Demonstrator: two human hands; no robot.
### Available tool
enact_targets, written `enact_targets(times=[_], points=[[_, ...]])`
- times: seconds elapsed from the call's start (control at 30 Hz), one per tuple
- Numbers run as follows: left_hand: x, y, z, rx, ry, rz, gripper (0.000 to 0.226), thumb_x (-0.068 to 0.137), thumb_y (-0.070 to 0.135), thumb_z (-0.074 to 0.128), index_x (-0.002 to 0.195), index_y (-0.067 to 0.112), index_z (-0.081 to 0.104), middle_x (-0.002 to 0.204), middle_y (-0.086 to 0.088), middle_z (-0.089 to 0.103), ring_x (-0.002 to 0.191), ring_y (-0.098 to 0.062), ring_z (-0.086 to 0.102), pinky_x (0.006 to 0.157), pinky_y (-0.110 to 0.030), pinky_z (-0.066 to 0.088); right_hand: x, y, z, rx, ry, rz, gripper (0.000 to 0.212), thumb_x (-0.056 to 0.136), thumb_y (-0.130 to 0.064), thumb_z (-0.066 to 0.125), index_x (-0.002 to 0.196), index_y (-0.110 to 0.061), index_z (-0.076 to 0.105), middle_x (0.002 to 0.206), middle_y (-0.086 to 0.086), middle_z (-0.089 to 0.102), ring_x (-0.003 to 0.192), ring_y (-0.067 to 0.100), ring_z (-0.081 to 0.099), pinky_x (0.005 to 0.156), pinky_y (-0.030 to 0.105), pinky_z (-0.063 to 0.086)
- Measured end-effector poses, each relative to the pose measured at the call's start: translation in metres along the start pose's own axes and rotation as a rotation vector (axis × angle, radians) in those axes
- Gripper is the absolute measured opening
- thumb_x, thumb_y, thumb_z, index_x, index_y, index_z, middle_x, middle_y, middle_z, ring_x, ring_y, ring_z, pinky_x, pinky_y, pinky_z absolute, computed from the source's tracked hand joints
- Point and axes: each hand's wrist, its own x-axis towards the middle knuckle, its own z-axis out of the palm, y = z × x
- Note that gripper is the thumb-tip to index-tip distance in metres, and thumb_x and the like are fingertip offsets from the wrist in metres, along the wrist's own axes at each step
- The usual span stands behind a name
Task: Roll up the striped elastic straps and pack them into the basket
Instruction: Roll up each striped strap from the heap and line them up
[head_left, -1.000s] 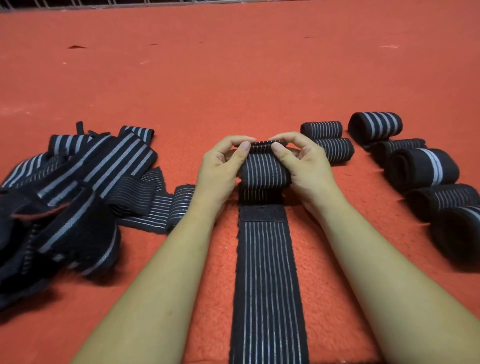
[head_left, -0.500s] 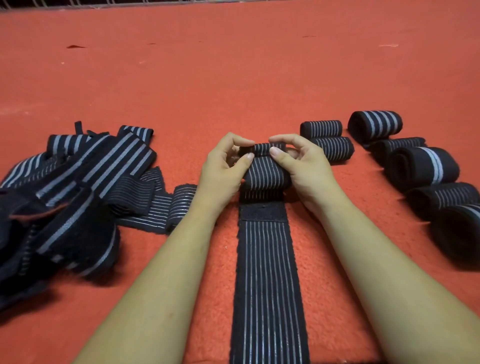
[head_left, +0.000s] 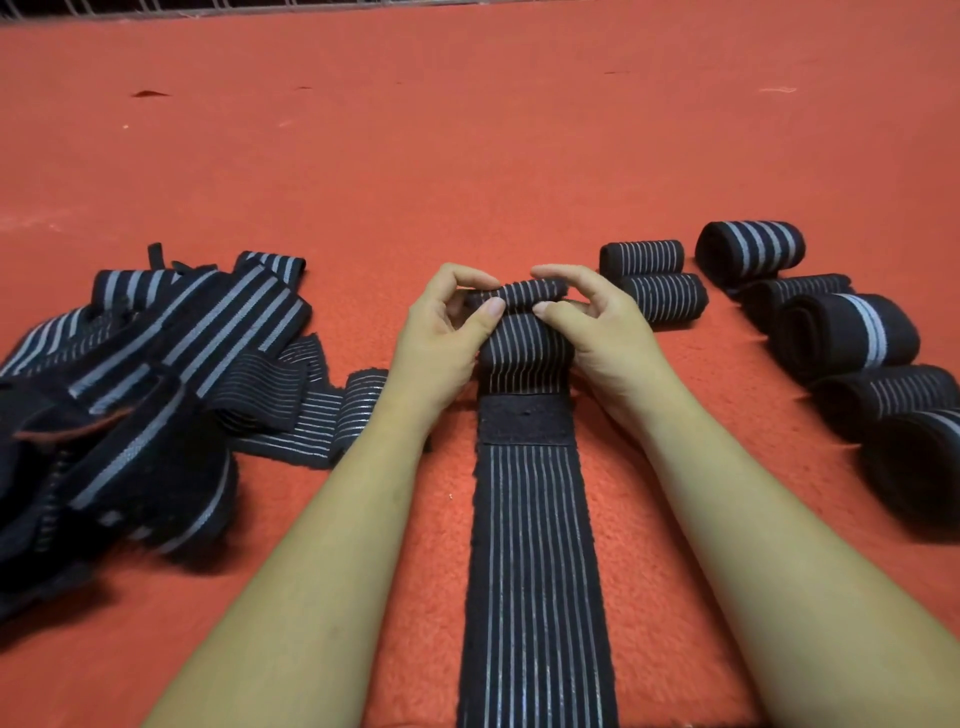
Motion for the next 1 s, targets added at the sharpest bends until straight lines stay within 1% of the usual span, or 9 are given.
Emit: enact_targets(times=[0.2,0.33,0.37,0.53,0.6,0.7,0.77,0.9,1.0], points=[[0.0007,-0.0032,-0.0026,0.159,0.02,0.055,0.018,0.089,0.014,0.062,0.097,0.031,0.061,0.091,0.003,0.065,0.087,-0.011,0.06,0.082,-0.037,0.048,0.0004,0.0004,0.0004,-0.014,-0.016,-0.012,0.02,0.096,-0.011,0.063,0.115,-0.005,0.065,0.092,0.008,0.072,0.084,0.018,0.068,0.08,0.034,0.055],[0.0002,0.001,0.0013,0.108,0.027,0.011,0.001,0.097,0.023,0.061,0.098,0.023,0.062,0.083,-0.004,0.062,0.074,-0.013,0.055,0.066,-0.031,0.045,-0.0004,0.0,-0.0023,0.058,-0.042,-0.036,0.016,0.094,-0.005,0.064,0.11,-0.009,0.065,0.093,0.016,0.069,0.086,0.029,0.064,0.084,0.044,0.052],[0.0005,0.0006,0.0021,0.114,0.048,-0.009,0.007,0.099,0.025,0.06,0.096,0.02,0.063,0.081,-0.004,0.061,0.072,-0.013,0.053,0.063,-0.029,0.043,-0.0004,0.0006,-0.0027,0.077,-0.056,-0.027,0.016,0.094,-0.003,0.063,0.107,-0.011,0.065,0.092,0.016,0.067,0.086,0.03,0.062,0.083,0.044,0.051],[0.0011,-0.0018,0.0008,0.126,0.063,-0.019,0.01,0.098,0.02,0.063,0.088,0.018,0.065,0.074,0.006,0.061,0.068,-0.005,0.052,0.062,-0.021,0.042,0.0001,0.0025,-0.0013,0.093,-0.079,0.018,0.016,0.091,-0.004,0.065,0.101,-0.016,0.067,0.092,0.008,0.067,0.088,0.025,0.062,0.082,0.04,0.05],[0.0014,-0.0025,-0.0004,0.103,0.049,-0.005,0.002,0.094,0.023,0.067,0.092,0.023,0.066,0.079,0.006,0.064,0.074,-0.007,0.056,0.068,-0.025,0.045,0.0007,0.0034,-0.0002,0.085,-0.05,0.033,0.008,0.093,-0.015,0.067,0.101,-0.015,0.069,0.094,0.006,0.071,0.089,0.021,0.064,0.084,0.041,0.053],[0.0013,-0.0033,-0.0022,0.107,0.019,0.029,0.009,0.09,0.022,0.067,0.099,0.024,0.066,0.092,0.001,0.067,0.089,-0.013,0.061,0.084,-0.038,0.05,0.0014,0.0059,-0.0011,0.012,-0.006,0.029,0.018,0.094,-0.022,0.068,0.105,-0.008,0.072,0.098,0.013,0.073,0.091,0.023,0.067,0.095,0.048,0.052],[0.001,-0.0029,-0.0023,0.107,-0.004,0.019,0.014,0.09,0.017,0.067,0.103,0.022,0.064,0.095,0.001,0.066,0.091,-0.012,0.062,0.085,-0.037,0.051,0.0009,0.006,-0.0019,0.011,-0.009,0.016,0.017,0.093,-0.016,0.068,0.106,-0.005,0.069,0.096,0.018,0.07,0.088,0.026,0.065,0.09,0.046,0.053],[-0.0004,-0.0016,0.0031,0.067,0.018,-0.122,0.01,0.097,0.018,0.064,0.106,0.019,0.064,0.086,0.01,0.066,0.076,-0.003,0.061,0.069,-0.021,0.048,0.0007,0.0059,-0.0033,-0.024,-0.045,-0.068,0.016,0.089,-0.006,0.066,0.103,-0.014,0.064,0.093,0.016,0.066,0.085,0.026,0.062,0.082,0.043,0.051],[-0.0004,-0.0003,0.0062,0.13,0.034,-0.177,0.022,0.1,0.036,0.059,0.097,0.016,0.069,0.082,0.007,0.068,0.076,-0.006,0.062,0.071,-0.028,0.049,0.0008,0.0071,-0.0037,-0.045,-0.077,-0.099,0.02,0.084,-0.006,0.064,0.098,-0.021,0.063,0.092,0.013,0.064,0.086,0.025,0.06,0.083,0.044,0.05]])
